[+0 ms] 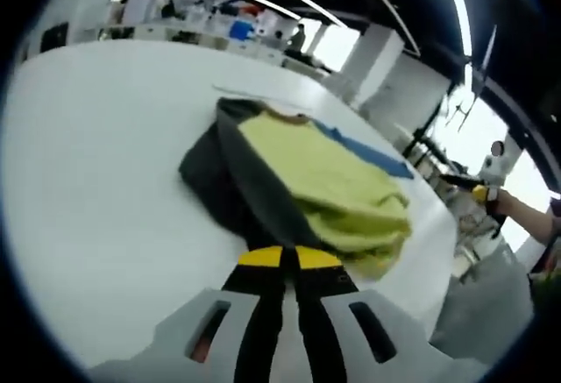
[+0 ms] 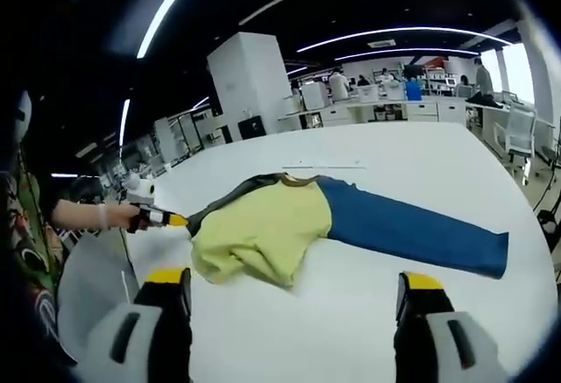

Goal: Fold the garment on the visible template until the final outline fits inside the template.

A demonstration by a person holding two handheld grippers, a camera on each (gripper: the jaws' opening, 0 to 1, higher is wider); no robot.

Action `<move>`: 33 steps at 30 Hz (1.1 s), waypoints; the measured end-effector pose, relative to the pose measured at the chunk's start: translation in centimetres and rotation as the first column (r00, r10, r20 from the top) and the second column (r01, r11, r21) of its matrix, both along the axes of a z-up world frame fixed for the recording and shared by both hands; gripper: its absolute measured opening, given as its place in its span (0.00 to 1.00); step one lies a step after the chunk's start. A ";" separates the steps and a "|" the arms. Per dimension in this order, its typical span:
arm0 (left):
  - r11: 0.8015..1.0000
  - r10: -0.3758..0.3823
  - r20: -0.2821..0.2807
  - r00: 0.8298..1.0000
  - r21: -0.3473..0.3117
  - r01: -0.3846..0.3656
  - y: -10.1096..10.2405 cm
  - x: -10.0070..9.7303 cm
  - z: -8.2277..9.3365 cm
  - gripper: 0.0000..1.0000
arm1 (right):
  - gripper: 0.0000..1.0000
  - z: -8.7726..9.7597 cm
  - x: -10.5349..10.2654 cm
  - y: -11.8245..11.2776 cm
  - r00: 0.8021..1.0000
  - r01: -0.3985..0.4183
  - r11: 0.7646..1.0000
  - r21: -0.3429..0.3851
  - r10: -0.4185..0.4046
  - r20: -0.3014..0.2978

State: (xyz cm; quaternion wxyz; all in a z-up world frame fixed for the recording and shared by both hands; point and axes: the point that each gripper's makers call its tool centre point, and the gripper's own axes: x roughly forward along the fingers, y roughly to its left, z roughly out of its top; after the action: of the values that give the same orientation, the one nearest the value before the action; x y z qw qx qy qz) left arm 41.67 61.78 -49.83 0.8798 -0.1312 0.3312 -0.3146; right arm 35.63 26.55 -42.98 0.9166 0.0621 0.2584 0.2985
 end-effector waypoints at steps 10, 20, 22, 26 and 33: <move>0.996 -0.080 0.092 0.993 -0.041 0.084 -4.2 3.4 4.2 0.00 | 0.97 -0.1 -0.2 -0.1 1.000 0.008 1.000 0.009 -0.008 -0.004; 0.976 -0.217 0.144 0.965 0.021 0.217 -9.4 8.2 6.4 0.00 | 0.96 -0.6 -0.9 -1.4 0.999 0.041 0.999 0.016 -0.040 -0.014; 0.968 -0.250 0.148 0.957 0.048 0.246 -10.4 9.1 6.2 0.00 | 0.96 -0.7 -1.1 -1.6 0.999 0.050 0.999 0.018 -0.050 -0.017; 0.961 -0.275 0.138 0.951 0.063 0.269 -12.0 10.4 5.6 0.00 | 0.96 -1.1 -1.3 -2.2 0.997 0.070 0.997 0.022 -0.070 -0.028; 0.948 -0.314 0.074 0.947 0.085 0.308 -13.8 11.0 2.5 0.00 | 0.96 -1.7 -2.1 -3.0 0.994 0.098 0.995 0.024 -0.097 -0.048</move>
State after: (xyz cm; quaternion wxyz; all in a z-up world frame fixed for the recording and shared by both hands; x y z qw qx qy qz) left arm 52.69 47.95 -47.29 0.8369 -0.0319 0.3204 -0.4426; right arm 33.58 23.56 -44.65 0.9229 0.0937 0.2723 0.2554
